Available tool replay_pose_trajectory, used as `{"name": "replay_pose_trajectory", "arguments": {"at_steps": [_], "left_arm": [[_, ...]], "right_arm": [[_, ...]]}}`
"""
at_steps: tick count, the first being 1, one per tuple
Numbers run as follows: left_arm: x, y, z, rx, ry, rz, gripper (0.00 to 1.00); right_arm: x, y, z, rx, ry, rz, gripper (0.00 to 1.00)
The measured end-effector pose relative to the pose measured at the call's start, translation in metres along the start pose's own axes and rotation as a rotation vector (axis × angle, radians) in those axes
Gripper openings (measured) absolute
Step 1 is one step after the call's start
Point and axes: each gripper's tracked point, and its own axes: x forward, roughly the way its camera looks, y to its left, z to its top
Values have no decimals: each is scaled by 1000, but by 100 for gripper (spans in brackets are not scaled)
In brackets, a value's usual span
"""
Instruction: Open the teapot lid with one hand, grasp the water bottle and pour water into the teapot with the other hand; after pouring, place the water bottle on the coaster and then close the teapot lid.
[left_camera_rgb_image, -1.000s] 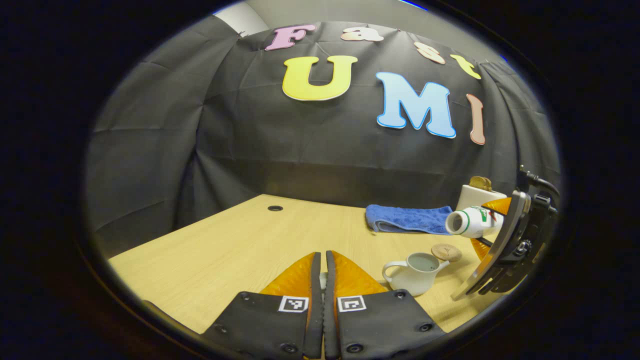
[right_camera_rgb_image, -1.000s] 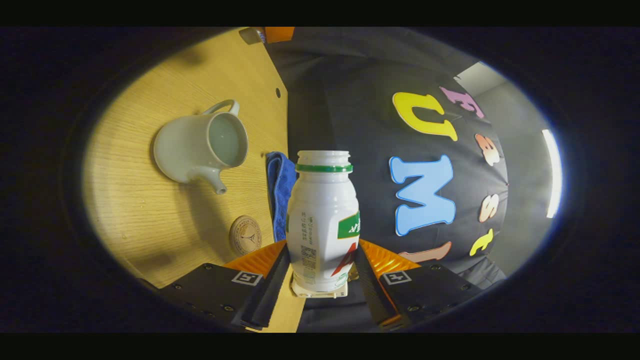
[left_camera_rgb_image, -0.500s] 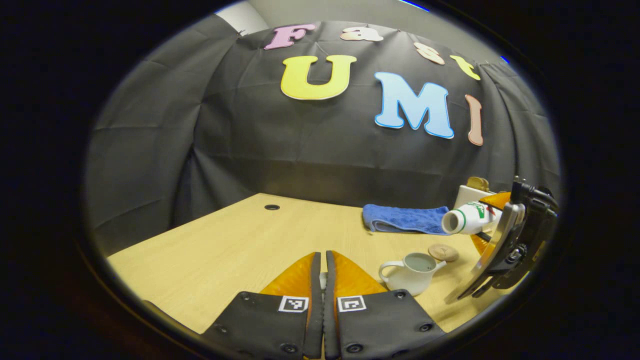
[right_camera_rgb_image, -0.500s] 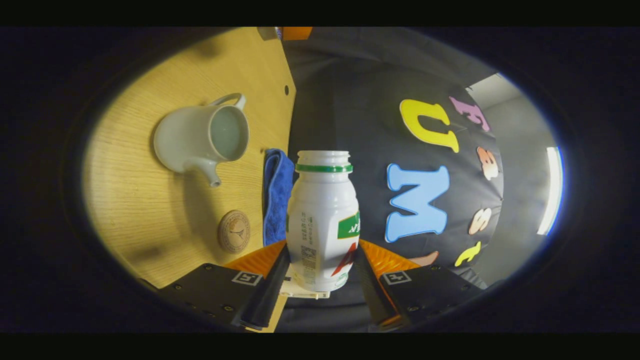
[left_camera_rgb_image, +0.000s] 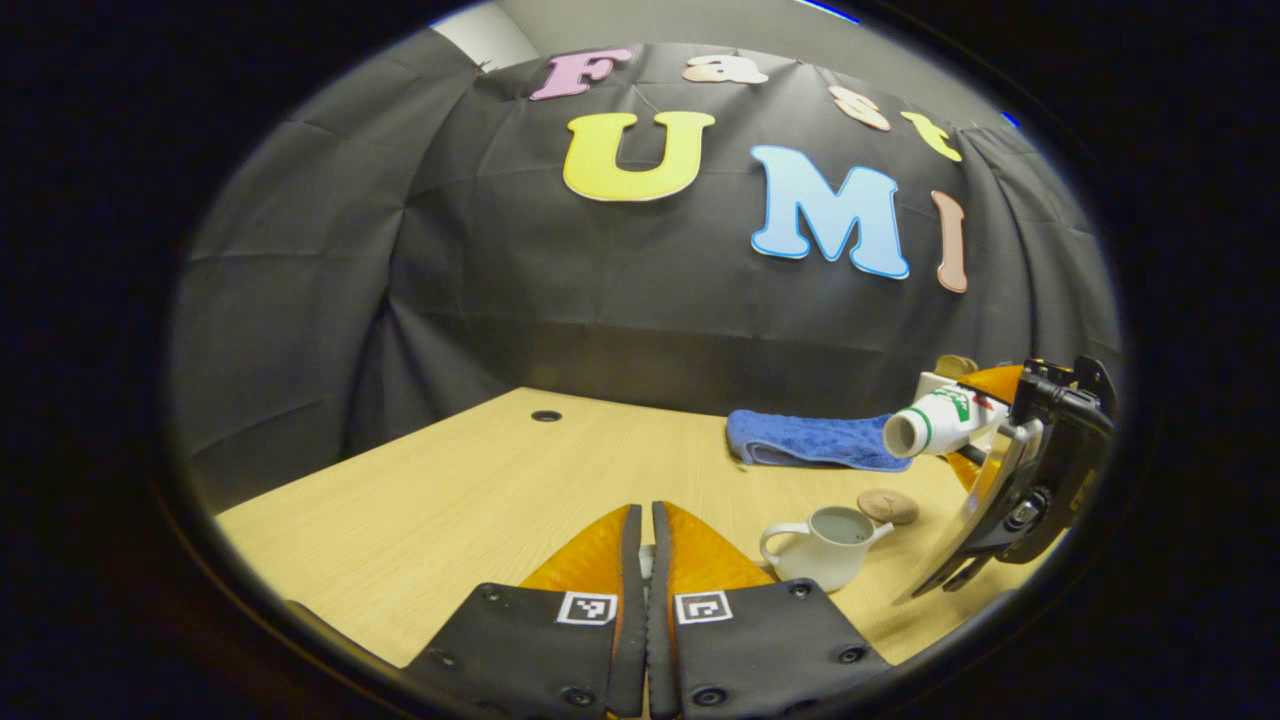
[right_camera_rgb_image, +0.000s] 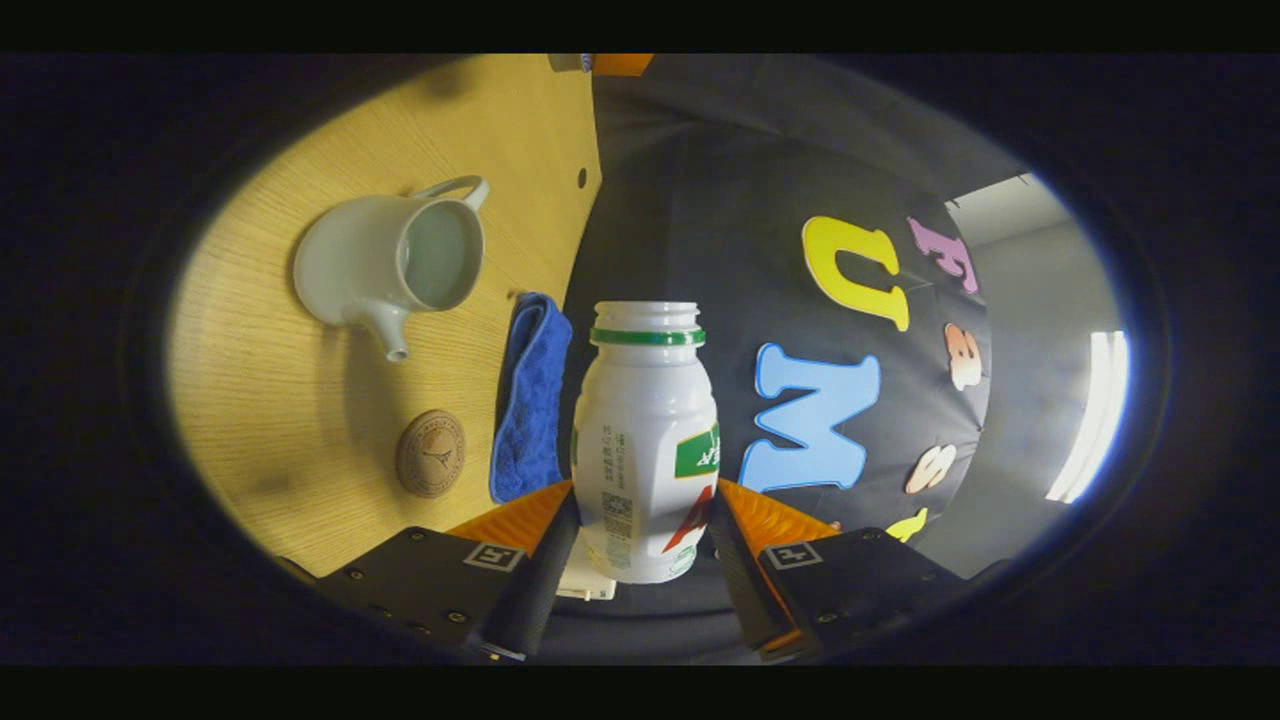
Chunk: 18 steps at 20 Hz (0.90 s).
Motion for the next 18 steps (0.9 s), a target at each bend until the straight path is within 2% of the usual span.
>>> {"name": "replay_pose_trajectory", "arguments": {"at_steps": [3,4,6,18], "left_arm": [[0,-2,-2,-2,4,-5,7],[0,-3,-1,-2,4,-6,7],[0,-3,0,1,0,-7,7],[-2,0,-1,-4,4,-8,7]], "right_arm": [[1,-3,2,-33,-11,-1,72],[2,-5,3,-40,-16,-4,70],[1,-10,4,-57,-21,-14,72],[2,-17,7,-95,-37,-21,72]]}}
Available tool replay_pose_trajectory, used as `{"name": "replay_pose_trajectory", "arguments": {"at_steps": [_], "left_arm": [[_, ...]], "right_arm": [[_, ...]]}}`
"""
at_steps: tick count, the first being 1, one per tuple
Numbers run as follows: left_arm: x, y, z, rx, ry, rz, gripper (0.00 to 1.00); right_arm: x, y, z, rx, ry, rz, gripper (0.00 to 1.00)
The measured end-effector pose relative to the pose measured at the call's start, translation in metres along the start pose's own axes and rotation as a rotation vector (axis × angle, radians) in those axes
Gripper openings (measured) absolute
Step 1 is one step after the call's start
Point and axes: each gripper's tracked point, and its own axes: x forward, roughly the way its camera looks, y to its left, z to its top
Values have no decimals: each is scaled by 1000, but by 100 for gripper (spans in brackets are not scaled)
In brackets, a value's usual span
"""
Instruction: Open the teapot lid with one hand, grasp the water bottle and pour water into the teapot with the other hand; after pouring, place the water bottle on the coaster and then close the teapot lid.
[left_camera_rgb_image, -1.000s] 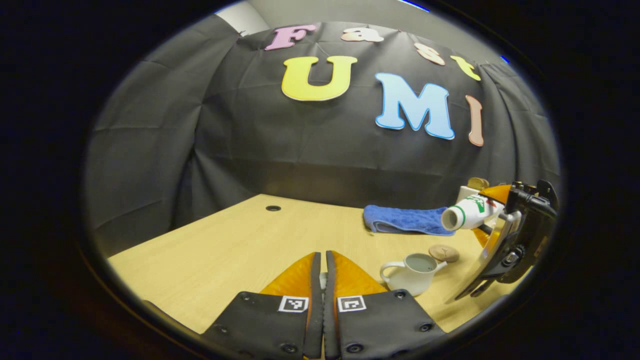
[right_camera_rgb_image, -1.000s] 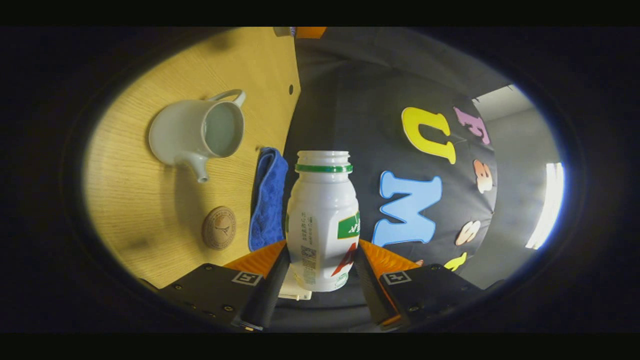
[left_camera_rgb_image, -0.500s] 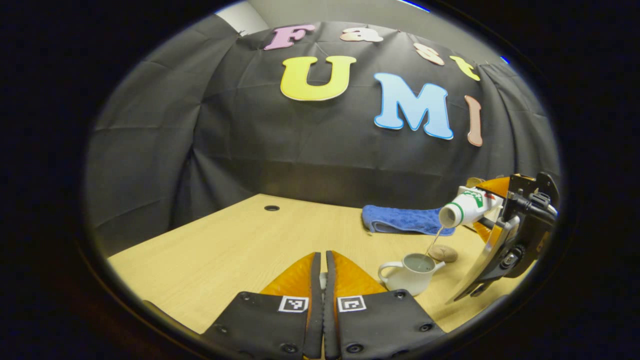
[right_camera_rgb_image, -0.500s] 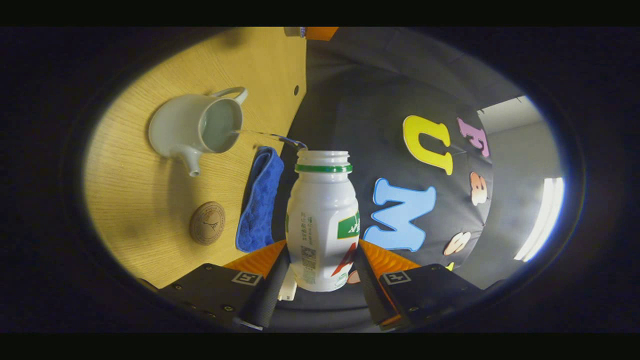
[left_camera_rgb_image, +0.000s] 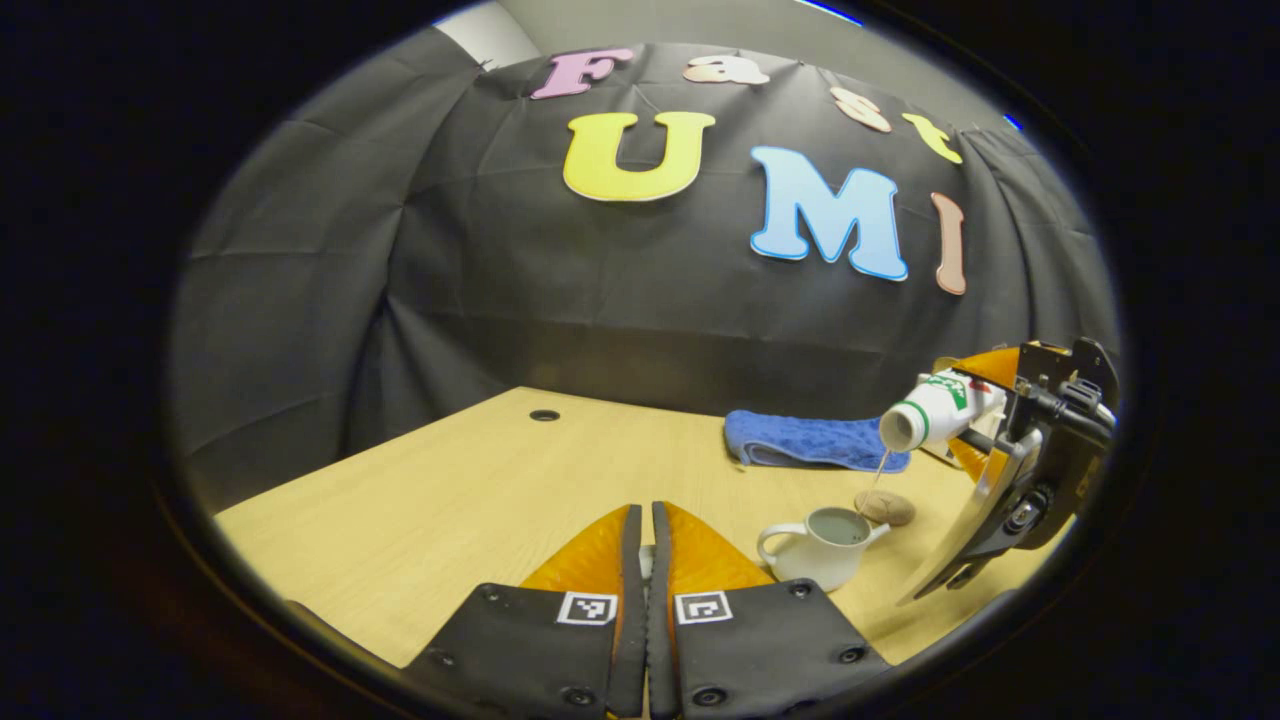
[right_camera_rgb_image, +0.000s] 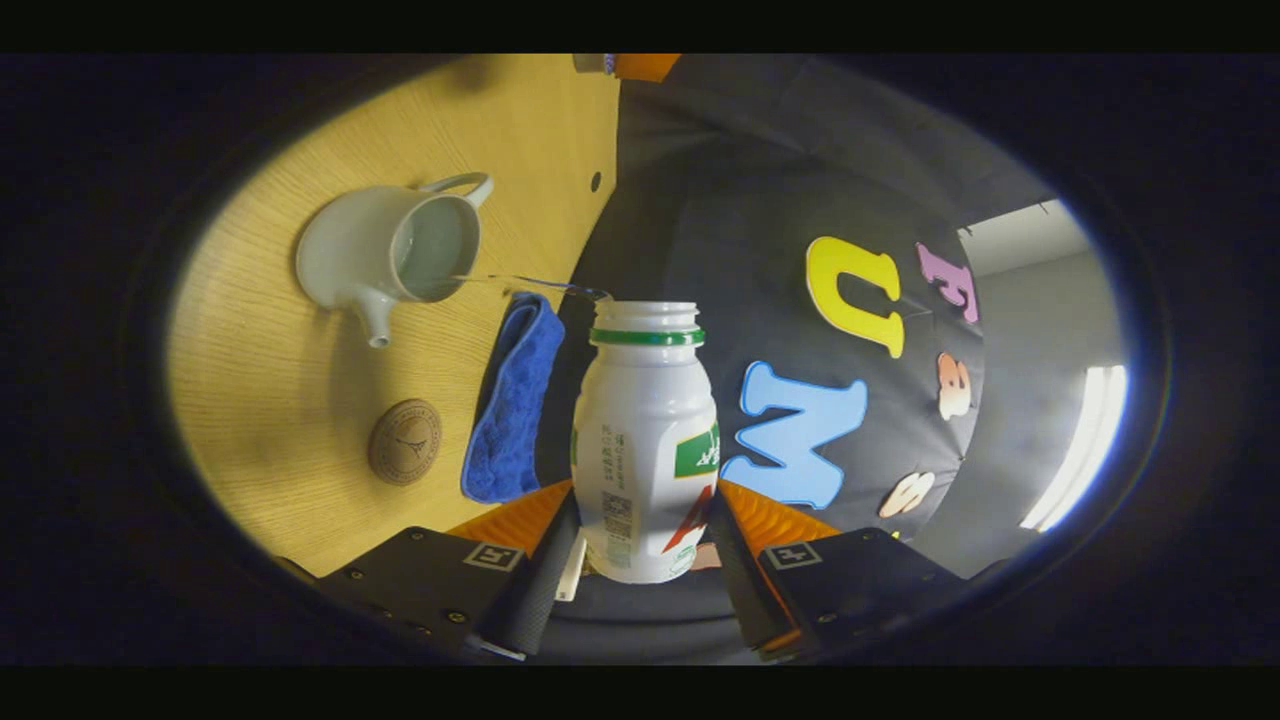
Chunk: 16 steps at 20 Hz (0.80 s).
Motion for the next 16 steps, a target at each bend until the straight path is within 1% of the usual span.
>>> {"name": "replay_pose_trajectory", "arguments": {"at_steps": [11,13,14,15,16], "left_arm": [[0,0,4,-1,-1,2,7],[0,0,3,-2,2,1,7],[0,0,2,-2,3,0,11],[1,-1,1,-3,3,-1,7],[0,-1,2,-3,3,-2,7]], "right_arm": [[3,-9,6,-46,-31,-24,72],[3,-10,7,-57,-33,-27,75],[2,-11,8,-63,-34,-29,72],[3,-13,8,-68,-35,-32,72],[3,-13,7,-71,-34,-34,72]]}}
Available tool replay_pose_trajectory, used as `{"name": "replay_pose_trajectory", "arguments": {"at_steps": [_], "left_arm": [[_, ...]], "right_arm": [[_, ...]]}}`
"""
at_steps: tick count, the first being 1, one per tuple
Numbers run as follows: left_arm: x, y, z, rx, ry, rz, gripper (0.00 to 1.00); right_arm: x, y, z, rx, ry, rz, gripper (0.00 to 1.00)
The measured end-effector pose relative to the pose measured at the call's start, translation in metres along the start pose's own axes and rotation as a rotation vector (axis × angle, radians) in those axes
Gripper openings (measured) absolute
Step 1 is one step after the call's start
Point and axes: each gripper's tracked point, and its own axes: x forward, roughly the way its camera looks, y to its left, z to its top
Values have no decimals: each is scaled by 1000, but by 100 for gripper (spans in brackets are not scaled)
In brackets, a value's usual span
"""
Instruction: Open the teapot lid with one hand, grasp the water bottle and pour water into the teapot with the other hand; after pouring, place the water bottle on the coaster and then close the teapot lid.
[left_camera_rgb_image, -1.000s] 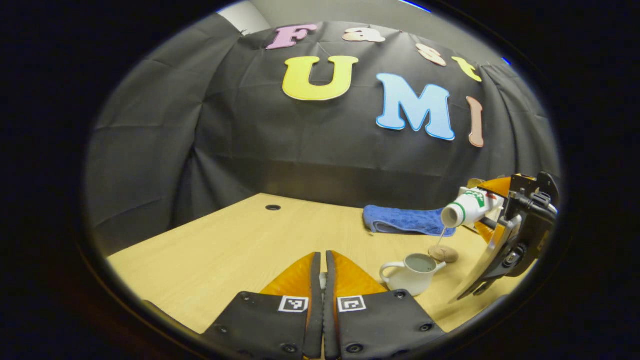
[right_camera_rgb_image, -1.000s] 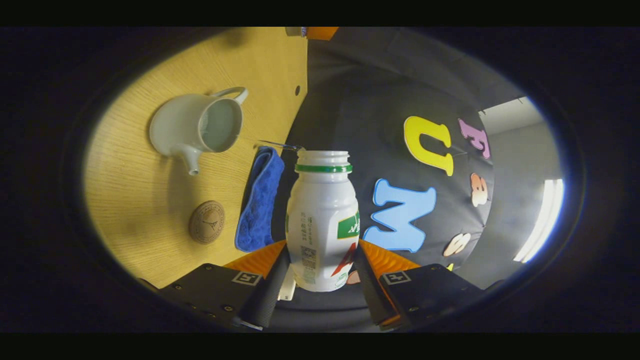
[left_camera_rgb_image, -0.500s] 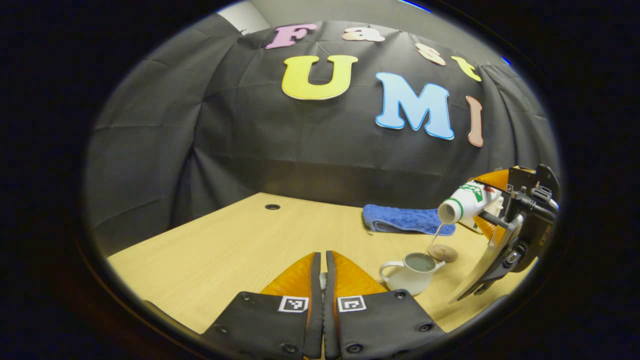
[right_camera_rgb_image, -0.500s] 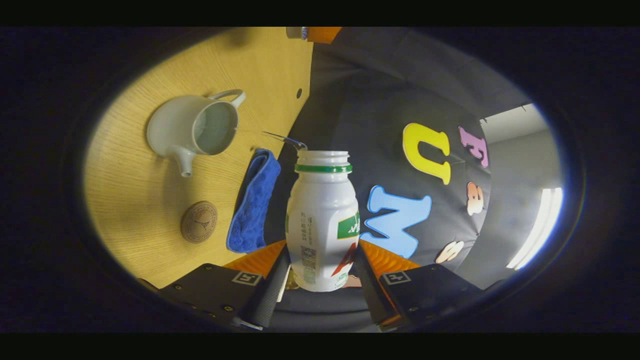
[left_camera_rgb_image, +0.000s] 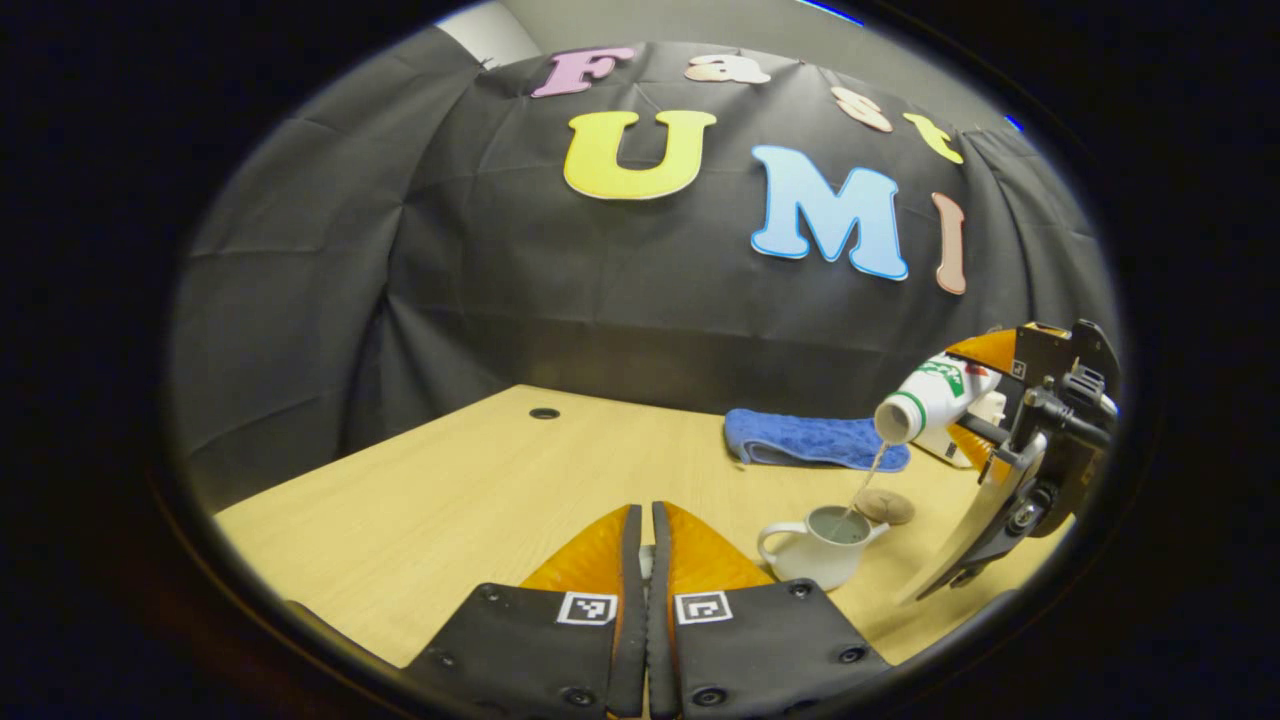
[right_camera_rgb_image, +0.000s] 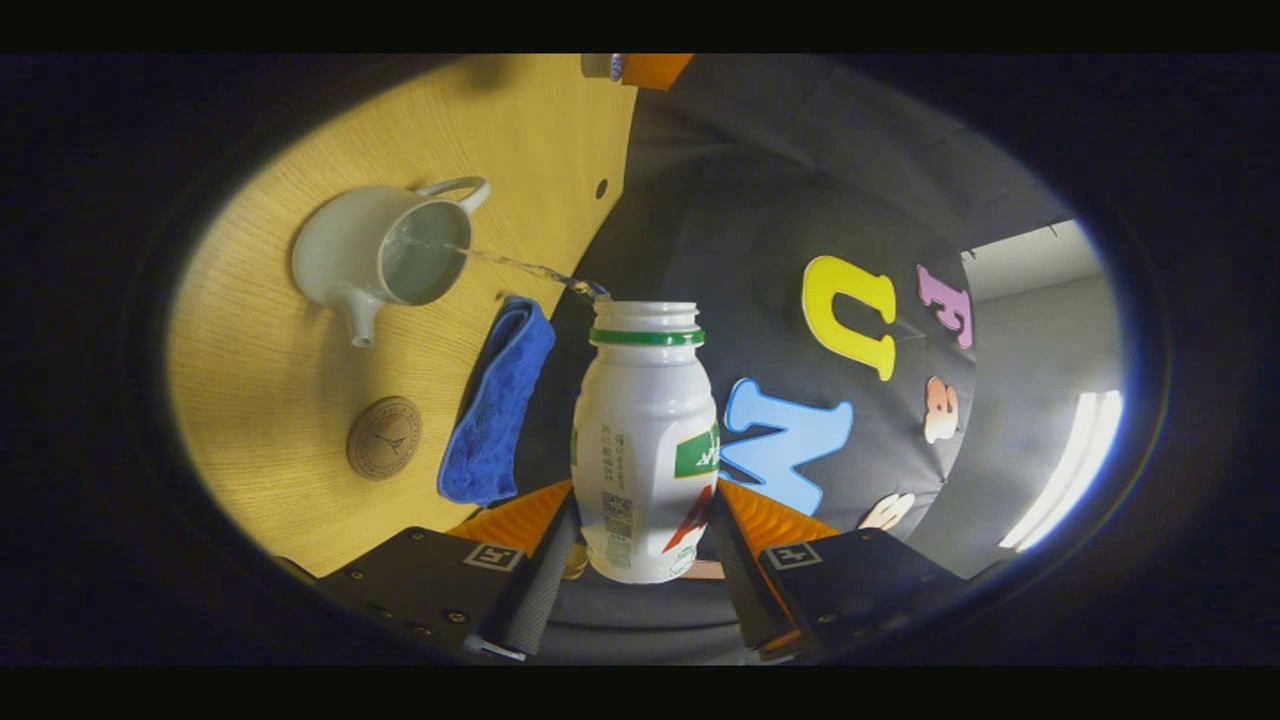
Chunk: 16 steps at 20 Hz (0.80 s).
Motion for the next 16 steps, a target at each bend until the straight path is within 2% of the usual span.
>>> {"name": "replay_pose_trajectory", "arguments": {"at_steps": [16], "left_arm": [[0,-1,-2,1,12,-13,7]], "right_arm": [[1,-16,2,-63,-17,-53,72]]}}
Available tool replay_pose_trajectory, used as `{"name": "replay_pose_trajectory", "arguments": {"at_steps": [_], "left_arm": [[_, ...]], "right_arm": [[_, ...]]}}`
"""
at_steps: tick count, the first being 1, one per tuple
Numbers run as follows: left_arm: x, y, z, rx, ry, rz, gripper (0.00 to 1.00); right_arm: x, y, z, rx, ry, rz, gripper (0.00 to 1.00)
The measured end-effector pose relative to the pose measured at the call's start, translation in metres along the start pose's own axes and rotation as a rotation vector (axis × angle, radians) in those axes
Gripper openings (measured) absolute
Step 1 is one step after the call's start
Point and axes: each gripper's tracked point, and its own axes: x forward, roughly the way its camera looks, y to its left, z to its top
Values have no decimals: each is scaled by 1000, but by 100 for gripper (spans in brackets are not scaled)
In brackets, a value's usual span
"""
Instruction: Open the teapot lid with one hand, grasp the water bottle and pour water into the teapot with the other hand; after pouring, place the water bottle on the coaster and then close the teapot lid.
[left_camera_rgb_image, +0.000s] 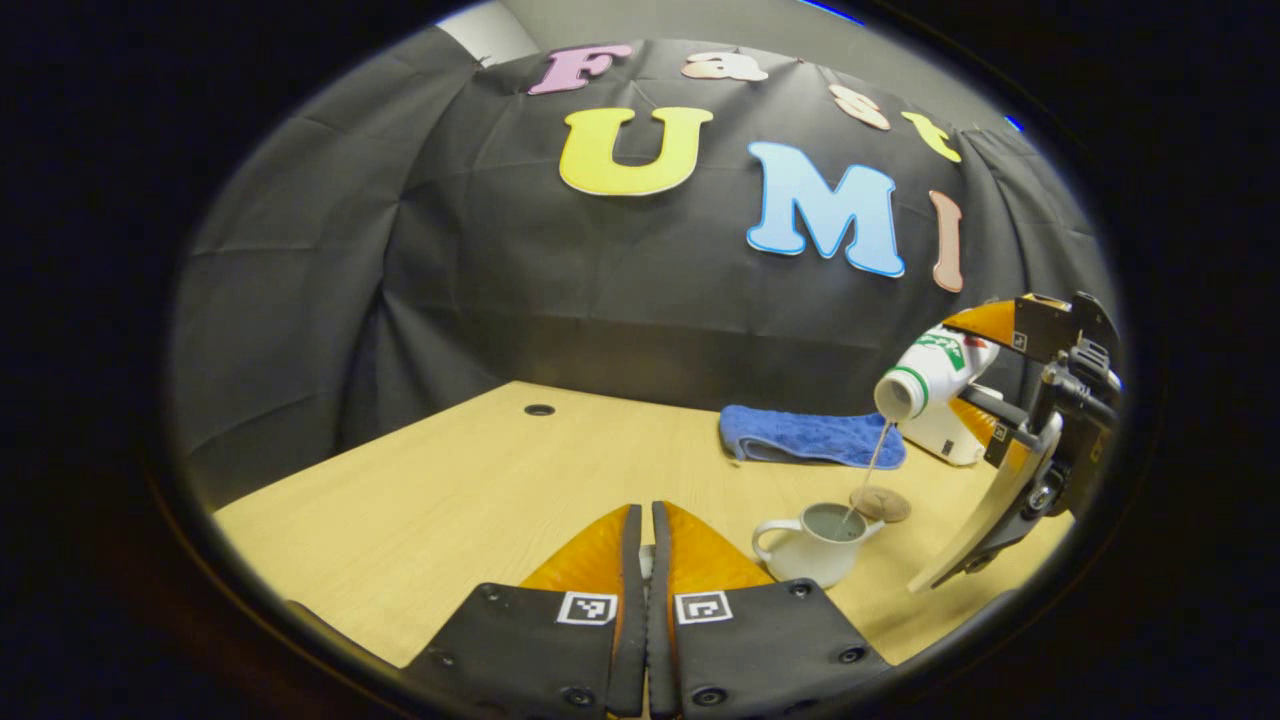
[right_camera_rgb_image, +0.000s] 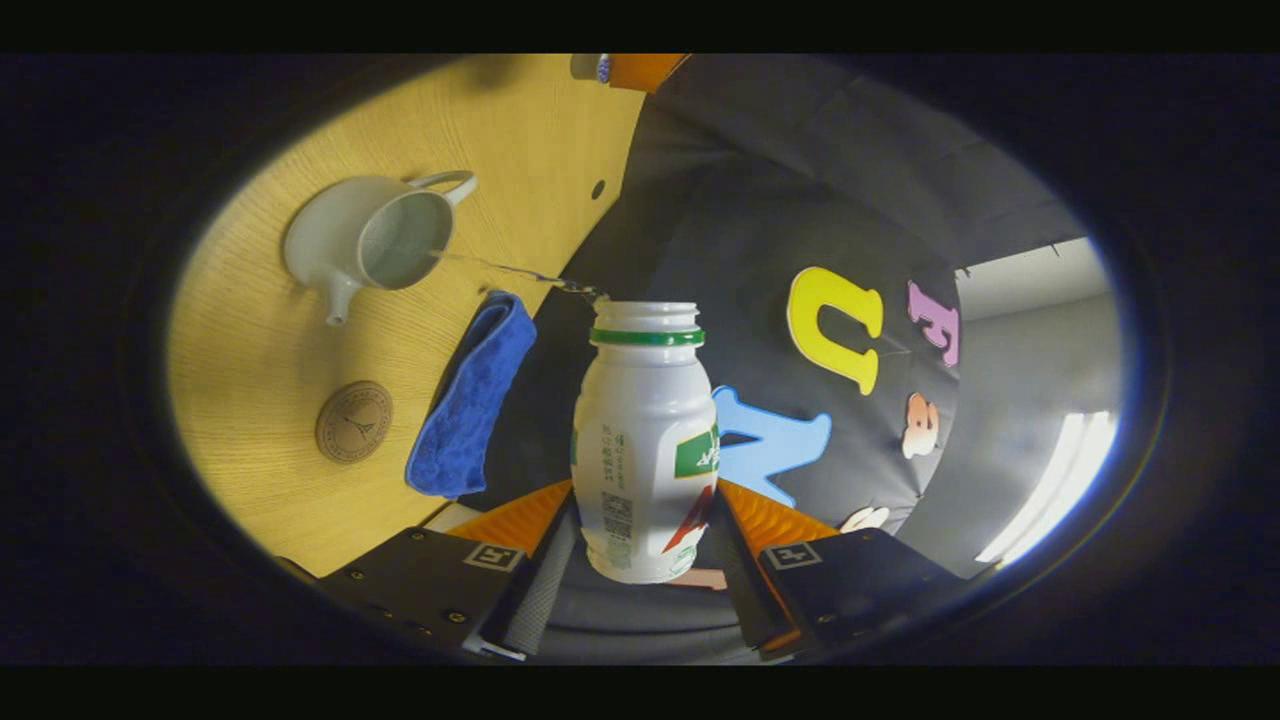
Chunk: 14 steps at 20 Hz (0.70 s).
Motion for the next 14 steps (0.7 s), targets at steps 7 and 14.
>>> {"name": "replay_pose_trajectory", "arguments": {"at_steps": [7,14], "left_arm": [[1,0,-2,0,3,4,7],[-1,0,-2,0,5,6,7]], "right_arm": [[3,-7,4,-33,-23,-16,72],[6,-13,8,-66,-47,-31,72]]}}
